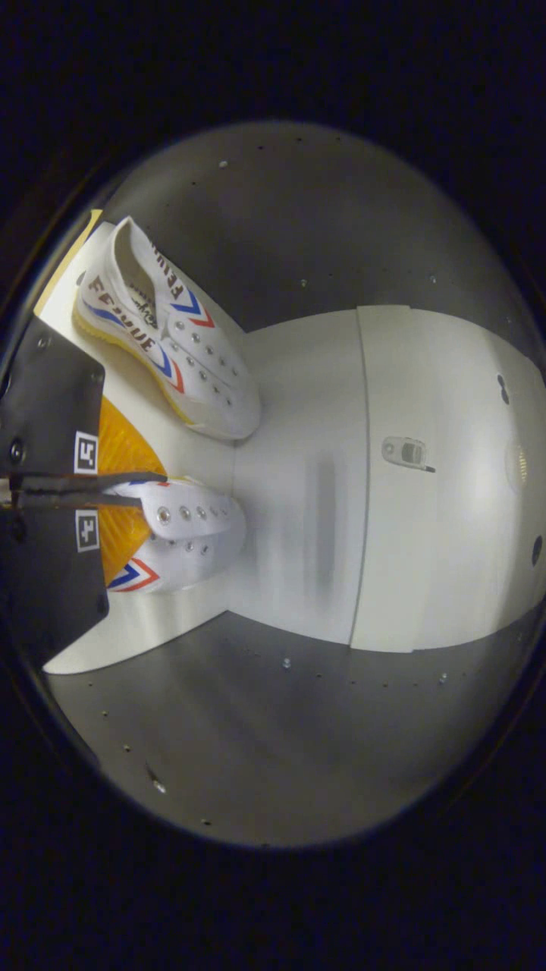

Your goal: Open the shoe cabinet door, grab the shoes and put them into the shoe cabinet, then close the shoe cabinet door.

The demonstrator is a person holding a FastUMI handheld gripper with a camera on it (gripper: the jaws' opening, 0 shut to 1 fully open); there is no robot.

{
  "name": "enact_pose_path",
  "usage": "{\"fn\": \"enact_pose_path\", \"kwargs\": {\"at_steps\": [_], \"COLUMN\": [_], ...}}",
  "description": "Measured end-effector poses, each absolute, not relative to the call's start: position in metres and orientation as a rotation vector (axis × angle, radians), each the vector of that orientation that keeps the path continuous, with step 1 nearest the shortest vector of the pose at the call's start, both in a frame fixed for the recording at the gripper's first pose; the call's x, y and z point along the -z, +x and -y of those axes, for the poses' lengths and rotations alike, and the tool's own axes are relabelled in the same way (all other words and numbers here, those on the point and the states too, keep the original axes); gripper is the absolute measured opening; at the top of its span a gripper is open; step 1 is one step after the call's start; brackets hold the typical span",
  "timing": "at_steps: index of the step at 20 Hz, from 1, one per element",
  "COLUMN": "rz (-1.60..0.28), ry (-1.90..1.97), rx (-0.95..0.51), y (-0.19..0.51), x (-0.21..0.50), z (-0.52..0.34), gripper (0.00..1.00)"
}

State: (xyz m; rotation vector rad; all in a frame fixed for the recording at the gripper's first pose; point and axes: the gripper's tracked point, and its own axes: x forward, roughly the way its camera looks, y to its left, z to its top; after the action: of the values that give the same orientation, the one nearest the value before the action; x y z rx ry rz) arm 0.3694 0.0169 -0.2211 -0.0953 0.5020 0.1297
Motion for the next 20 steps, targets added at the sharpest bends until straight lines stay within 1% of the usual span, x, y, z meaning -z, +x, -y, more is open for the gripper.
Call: {"fn": "enact_pose_path", "kwargs": {"at_steps": [3, 4, 6, 7, 8, 9, 14, 20], "rz": [-0.498, -0.501, -0.5, -0.501, -0.498, -0.496, -0.488, -0.437], "ry": [-0.09, -0.086, -0.071, -0.06, -0.057, -0.053, -0.06, -0.026], "rx": [-0.103, -0.1, -0.091, -0.104, -0.108, -0.12, -0.126, -0.055], "y": [0.372, 0.372, 0.371, 0.371, 0.371, 0.37, 0.367, 0.357], "x": [0.221, 0.221, 0.22, 0.222, 0.22, 0.221, 0.22, 0.194], "z": [-0.013, -0.013, -0.011, -0.014, -0.016, -0.019, -0.028, -0.005], "gripper": [0.04, 0.09, 0.13, 0.13, 0.27, 0.31, 0.71, 0.94]}}
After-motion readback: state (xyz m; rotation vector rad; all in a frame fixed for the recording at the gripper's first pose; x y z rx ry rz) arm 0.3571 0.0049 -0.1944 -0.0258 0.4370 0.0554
